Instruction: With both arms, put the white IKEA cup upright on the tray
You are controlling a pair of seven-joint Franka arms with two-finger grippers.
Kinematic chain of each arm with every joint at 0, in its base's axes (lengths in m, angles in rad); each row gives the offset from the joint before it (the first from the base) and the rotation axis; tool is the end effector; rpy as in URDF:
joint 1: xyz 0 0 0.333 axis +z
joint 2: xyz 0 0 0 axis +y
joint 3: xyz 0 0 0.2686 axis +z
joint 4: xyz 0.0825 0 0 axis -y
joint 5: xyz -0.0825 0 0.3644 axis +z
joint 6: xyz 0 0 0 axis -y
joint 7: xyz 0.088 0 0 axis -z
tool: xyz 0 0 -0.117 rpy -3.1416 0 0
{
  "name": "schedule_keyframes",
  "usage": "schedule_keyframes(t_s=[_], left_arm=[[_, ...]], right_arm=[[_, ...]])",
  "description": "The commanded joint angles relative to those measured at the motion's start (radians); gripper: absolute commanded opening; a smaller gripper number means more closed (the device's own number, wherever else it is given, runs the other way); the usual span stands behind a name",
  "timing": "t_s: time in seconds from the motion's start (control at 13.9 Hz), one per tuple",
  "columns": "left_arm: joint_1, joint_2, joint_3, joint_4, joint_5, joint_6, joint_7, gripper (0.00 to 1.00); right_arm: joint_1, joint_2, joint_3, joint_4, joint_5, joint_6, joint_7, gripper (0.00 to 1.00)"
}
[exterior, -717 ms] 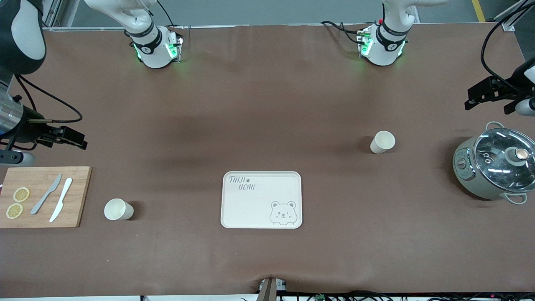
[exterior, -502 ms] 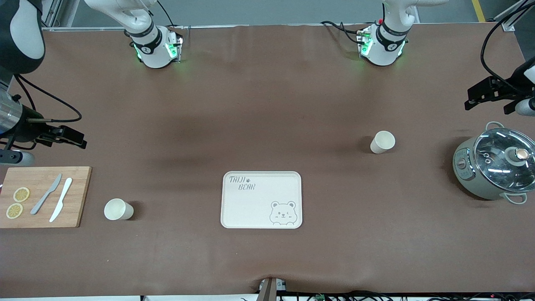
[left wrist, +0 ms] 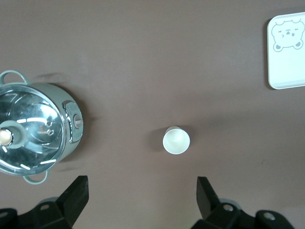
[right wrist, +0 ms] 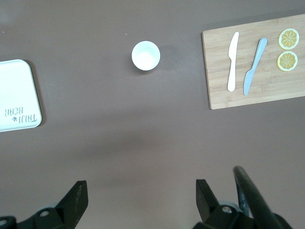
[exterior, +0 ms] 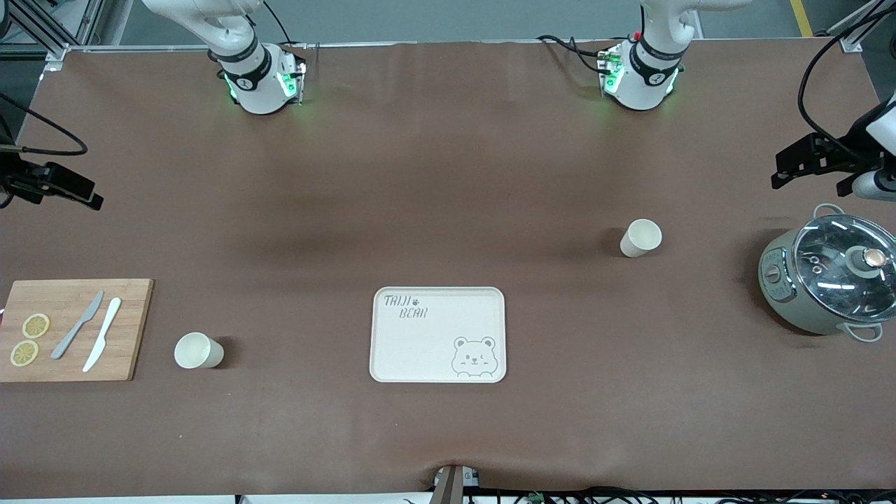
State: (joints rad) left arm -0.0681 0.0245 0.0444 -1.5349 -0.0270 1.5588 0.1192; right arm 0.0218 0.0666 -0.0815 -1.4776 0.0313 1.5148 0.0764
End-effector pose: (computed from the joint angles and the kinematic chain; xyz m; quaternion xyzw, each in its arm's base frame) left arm 0.5402 -0.0163 0.5691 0.9974 -0.0715 0.0003 0.0130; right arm 0.5461 -0.0274 0.5683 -0.9975 0.0673 0.0147 0.0128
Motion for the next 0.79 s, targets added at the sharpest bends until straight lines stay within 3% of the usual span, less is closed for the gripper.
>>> schedule_keyframes(t_s=[0.0, 0.22, 0.72], left_arm=[[-0.005, 0.046, -0.011, -0.013, -0.016, 0.064, -0.016, 1.0], [-0.01, 0.144, -0.023, -0.028, -0.047, 0.122, -0.018, 1.0], [-0.059, 0.178, -0.066, -0.381, -0.036, 0.579, -0.088, 1.0]], right_arm=[[0.003, 0.01, 0.008, -0.006, 0.013, 0.034, 0.005, 1.0], [0.01, 0.048, 0.009, -0.009, 0.015, 0.094, 0.017, 1.0], [0.032, 0.238, 0.011, -0.004, 0.048, 0.264, 0.016, 1.0]])
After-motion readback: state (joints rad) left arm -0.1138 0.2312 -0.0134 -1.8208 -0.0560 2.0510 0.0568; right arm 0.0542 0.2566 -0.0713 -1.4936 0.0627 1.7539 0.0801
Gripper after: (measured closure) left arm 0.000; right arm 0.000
